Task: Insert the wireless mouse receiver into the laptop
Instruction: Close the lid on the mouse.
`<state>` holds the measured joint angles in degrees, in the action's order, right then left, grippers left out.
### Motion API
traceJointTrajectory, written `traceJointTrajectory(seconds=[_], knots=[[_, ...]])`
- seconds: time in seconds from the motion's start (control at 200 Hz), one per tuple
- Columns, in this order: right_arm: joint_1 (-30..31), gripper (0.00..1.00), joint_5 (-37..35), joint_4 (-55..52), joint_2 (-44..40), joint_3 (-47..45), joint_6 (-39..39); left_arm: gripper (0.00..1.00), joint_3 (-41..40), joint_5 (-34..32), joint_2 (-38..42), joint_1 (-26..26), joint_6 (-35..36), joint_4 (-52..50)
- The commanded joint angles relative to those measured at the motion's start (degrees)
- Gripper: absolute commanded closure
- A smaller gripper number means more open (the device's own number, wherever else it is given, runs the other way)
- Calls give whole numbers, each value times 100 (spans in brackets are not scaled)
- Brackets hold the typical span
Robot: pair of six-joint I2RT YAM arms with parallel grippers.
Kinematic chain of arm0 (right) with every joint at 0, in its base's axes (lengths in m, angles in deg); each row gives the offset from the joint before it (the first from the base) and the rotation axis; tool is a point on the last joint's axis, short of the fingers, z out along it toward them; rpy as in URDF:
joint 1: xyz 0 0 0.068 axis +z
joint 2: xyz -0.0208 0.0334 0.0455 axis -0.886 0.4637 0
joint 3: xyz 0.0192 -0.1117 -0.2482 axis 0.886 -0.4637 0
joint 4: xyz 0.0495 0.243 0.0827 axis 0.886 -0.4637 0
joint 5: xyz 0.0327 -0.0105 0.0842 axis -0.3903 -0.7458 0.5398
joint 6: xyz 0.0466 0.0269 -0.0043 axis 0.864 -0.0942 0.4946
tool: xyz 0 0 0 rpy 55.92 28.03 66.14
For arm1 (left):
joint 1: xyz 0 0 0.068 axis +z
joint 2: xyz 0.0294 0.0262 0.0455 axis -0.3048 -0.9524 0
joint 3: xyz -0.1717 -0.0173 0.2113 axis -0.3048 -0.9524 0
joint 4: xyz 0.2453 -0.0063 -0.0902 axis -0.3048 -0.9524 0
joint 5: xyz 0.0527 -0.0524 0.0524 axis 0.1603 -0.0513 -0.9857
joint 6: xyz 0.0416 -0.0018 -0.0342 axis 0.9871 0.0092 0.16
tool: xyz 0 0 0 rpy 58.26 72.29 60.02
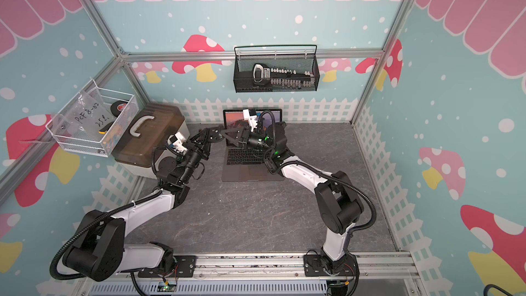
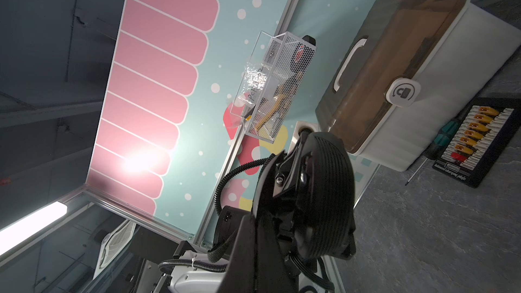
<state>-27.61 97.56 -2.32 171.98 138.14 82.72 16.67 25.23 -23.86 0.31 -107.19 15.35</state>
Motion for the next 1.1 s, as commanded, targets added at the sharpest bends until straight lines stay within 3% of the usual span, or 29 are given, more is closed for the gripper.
traceJointTrajectory(seconds=[0.0,0.32,1.096], knots=[[-8,100,35,199,121,6,100,100,22,-52,134,3,-121,169],[-9,100,-71,-21,20,17,-69,100,13,-43,125,5,-121,169],[-21,84,-199,-321,-59,-15,-202,100,-12,-63,169,3,-112,138]])
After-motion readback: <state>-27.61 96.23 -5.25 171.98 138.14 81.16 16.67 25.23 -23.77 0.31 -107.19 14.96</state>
